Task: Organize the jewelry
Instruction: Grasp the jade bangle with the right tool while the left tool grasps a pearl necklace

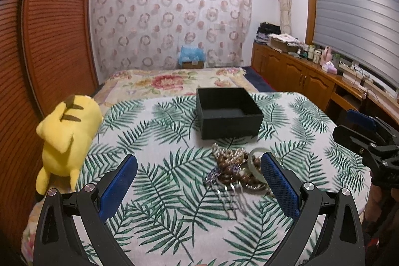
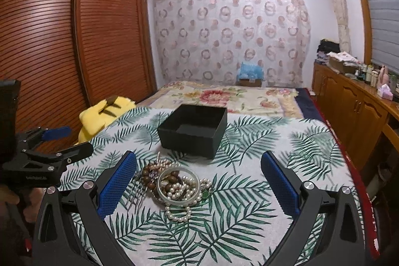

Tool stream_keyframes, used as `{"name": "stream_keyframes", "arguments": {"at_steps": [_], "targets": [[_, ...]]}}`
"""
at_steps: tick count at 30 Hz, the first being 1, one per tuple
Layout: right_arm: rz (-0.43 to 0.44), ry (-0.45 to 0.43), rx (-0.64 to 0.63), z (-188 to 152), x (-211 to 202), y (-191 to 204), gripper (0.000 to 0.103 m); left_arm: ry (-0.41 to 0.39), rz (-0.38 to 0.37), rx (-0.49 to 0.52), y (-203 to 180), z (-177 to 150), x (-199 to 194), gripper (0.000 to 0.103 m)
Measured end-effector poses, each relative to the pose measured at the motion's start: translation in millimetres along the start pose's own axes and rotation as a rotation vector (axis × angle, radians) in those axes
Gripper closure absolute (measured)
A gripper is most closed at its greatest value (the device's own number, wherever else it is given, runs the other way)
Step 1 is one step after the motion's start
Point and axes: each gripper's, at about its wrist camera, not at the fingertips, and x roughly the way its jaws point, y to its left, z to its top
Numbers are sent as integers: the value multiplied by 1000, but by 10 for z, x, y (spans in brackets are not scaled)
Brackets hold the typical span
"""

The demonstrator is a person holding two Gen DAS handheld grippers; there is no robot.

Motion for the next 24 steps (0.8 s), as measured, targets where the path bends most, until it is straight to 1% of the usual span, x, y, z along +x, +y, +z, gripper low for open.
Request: {"name": "stream_keyframes", "arguments": {"at_steps": [2, 4, 9, 13, 19, 24], "targets": [[12, 31, -12, -47, 89, -2, 3, 12, -5, -4, 72, -57, 58, 7], [24, 56, -22, -76, 158, 5, 6, 24, -9, -9, 113, -96, 101, 7], [63, 127, -61, -178, 369, 64, 7, 53, -9, -8, 214, -213, 239, 7], [97, 195, -89, -253, 593, 124, 8, 77, -28, -15, 278, -289, 312, 7], [145, 288, -80, -323, 929, 109, 8, 119, -37, -15, 309, -373, 408, 7], [159, 340, -90, -318, 1132, 95, 8, 142, -39, -9, 313, -407, 471, 7]]}}
